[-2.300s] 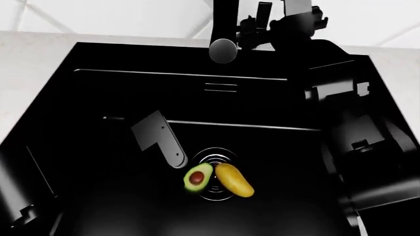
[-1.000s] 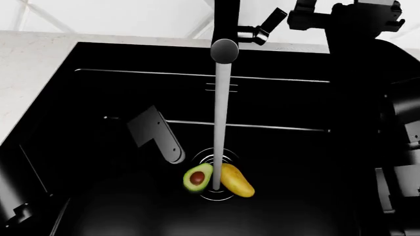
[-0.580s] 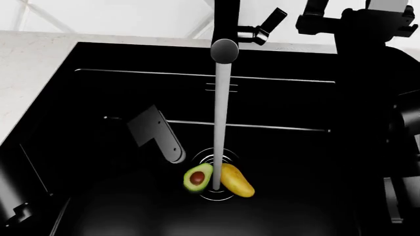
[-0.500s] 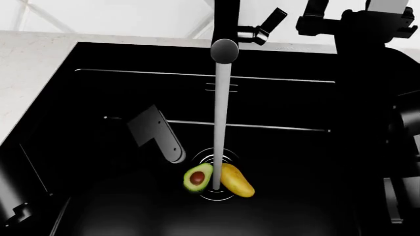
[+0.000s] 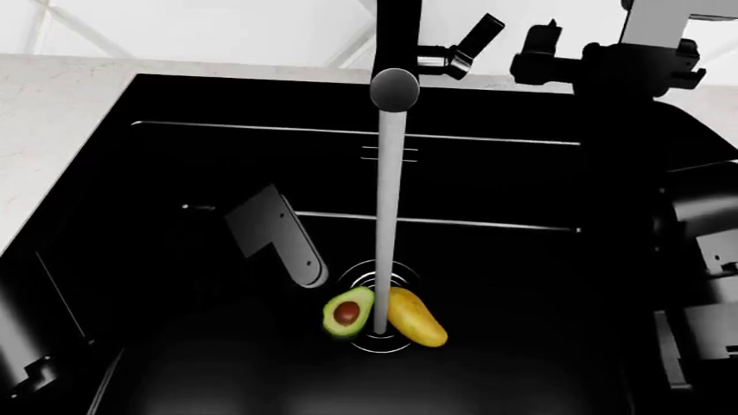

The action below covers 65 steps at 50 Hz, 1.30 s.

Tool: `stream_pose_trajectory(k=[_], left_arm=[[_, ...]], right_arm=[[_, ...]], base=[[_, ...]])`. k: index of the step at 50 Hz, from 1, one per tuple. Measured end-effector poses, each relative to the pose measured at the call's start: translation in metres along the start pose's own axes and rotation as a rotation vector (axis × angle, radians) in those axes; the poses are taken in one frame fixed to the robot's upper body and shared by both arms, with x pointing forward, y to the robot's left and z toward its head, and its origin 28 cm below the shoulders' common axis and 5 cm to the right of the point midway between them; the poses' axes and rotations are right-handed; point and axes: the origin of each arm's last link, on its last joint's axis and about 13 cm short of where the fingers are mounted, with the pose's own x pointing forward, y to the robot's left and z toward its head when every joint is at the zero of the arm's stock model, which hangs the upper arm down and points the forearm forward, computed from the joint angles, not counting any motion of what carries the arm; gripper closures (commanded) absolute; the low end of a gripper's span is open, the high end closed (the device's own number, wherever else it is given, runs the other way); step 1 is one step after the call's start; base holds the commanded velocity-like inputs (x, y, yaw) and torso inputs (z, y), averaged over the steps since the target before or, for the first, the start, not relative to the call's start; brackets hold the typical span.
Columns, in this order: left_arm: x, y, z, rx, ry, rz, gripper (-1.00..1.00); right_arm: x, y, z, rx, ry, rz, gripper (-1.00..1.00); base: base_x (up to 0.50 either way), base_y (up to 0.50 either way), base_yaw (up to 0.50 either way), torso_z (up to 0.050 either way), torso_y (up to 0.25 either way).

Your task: Pick up the fruits and vegetables and place them in the sink. Turn on the sink faucet to wash them. Then turn the sink off and put them in the tray.

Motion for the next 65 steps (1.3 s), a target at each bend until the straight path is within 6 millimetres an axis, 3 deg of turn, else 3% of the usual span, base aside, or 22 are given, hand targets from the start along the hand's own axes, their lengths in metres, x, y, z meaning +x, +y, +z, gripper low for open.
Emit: stream_pose_trajectory(k=[30,47,65], left_arm=[[-0.003,0.002,0.002,-0.003,-0.007,0.013,-1.00],[-0.003,0.002,0.001,-0.003,-0.009,0.011,-1.00],[-0.003,0.002,0.001,-0.002,-0.008,0.010,-1.00]], right_arm=[[0.029,0.009,-0.018,-0.035,0.012,-0.006,-1.00],[0.045,0.025,-0.017,-0.058,-0.003,0.035,-1.00],[0.047,0.040,-0.010,-0.066,-0.028,0.157,-1.00]], base=[[0.00,0.00,0.00,0.000,0.000],[0.00,0.00,0.00,0.000,0.000],[0.00,0.00,0.00,0.000,0.000]])
